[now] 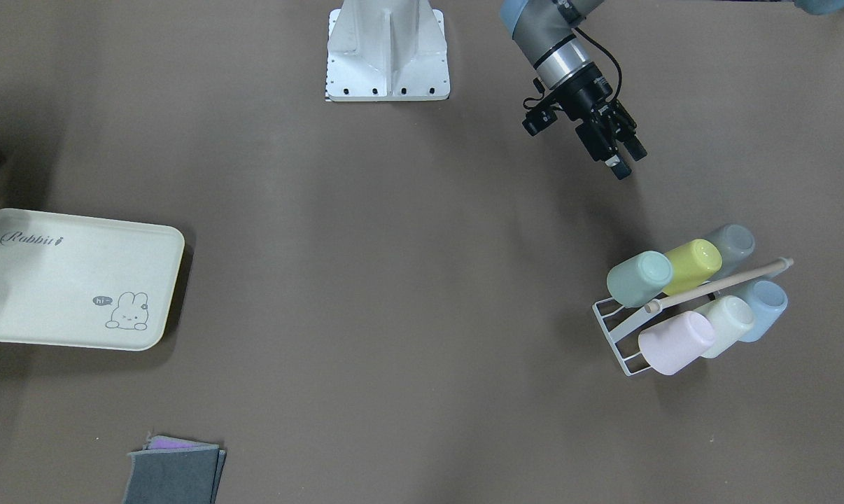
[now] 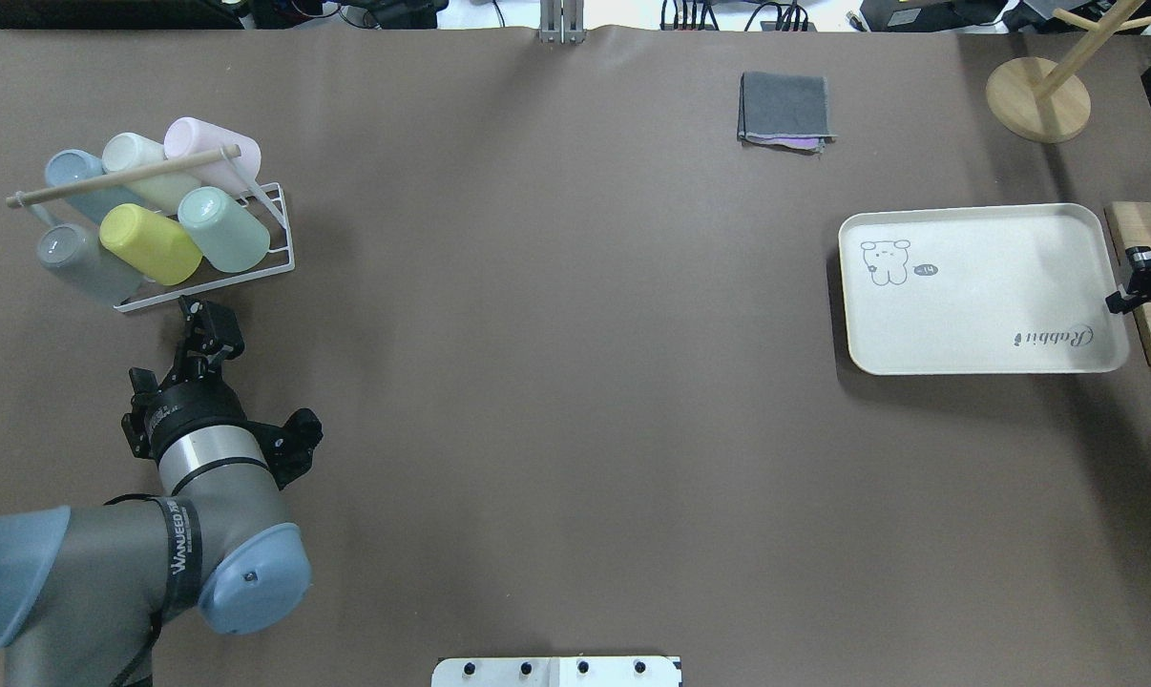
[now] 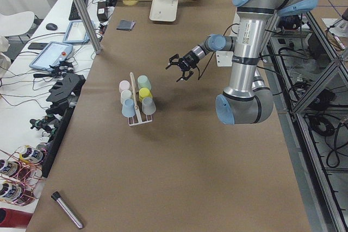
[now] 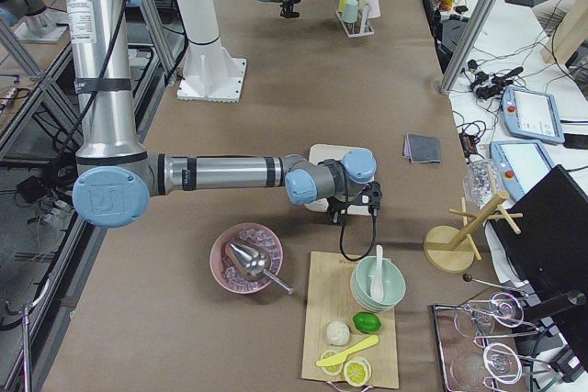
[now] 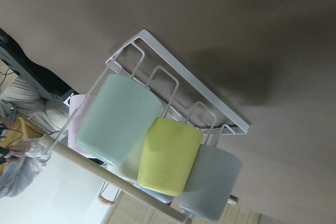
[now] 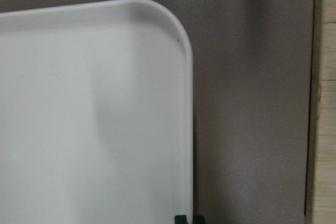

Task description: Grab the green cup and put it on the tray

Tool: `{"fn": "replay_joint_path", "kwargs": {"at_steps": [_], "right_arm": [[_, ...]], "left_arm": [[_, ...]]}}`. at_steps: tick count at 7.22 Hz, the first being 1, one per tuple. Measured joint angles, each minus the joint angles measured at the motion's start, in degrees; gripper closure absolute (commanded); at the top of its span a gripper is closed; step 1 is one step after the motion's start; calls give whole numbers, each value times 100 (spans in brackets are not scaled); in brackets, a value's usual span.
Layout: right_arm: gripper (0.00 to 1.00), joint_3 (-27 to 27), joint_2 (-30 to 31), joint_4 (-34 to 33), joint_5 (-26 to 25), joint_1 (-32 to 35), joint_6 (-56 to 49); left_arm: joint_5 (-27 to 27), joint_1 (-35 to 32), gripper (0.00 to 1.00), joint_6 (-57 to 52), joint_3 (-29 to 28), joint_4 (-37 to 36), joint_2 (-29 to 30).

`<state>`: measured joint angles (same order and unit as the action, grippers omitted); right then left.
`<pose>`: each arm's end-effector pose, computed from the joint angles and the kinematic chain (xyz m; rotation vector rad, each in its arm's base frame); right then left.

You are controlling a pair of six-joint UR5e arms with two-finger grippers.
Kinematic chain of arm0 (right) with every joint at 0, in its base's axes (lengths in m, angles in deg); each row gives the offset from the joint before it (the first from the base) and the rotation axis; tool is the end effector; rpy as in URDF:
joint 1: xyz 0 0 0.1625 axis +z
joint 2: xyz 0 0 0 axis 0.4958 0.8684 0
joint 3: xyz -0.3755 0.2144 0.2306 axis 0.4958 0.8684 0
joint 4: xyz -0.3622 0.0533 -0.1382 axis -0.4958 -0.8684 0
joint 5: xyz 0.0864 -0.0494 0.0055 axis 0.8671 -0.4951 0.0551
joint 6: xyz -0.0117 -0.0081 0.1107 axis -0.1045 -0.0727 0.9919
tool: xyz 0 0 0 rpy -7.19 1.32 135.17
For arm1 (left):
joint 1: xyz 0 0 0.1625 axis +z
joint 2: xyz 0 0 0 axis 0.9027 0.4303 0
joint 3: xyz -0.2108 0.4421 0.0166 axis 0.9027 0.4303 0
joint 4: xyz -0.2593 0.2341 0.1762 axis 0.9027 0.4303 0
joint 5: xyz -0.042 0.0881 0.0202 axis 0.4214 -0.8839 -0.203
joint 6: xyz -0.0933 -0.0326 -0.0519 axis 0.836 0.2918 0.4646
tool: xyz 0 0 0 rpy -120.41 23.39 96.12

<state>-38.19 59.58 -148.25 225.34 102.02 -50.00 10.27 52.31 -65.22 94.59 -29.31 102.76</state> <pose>-0.1090 -0.4910 0.6914 -0.1222 -0.9200 0.0079 0.4219 -0.3170 0.4422 0.5149 -0.8539 1.5032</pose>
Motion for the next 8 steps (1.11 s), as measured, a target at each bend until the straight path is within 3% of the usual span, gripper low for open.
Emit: {"fn": "replay_joint_path", "kwargs": {"at_steps": [3,6,8], "right_arm": [[100,-246,94,103,521,46,57],[100,-292,-234,613,865,-150,996],[100,-343,-816,744,690,-717,1884]], "left_arm": [[-1130,192,1,258,-539,-375,53],[-1456,77,1,-467,-1072,-479,203],[-1535,-90,1,-554,-1546,-466,386]]}}
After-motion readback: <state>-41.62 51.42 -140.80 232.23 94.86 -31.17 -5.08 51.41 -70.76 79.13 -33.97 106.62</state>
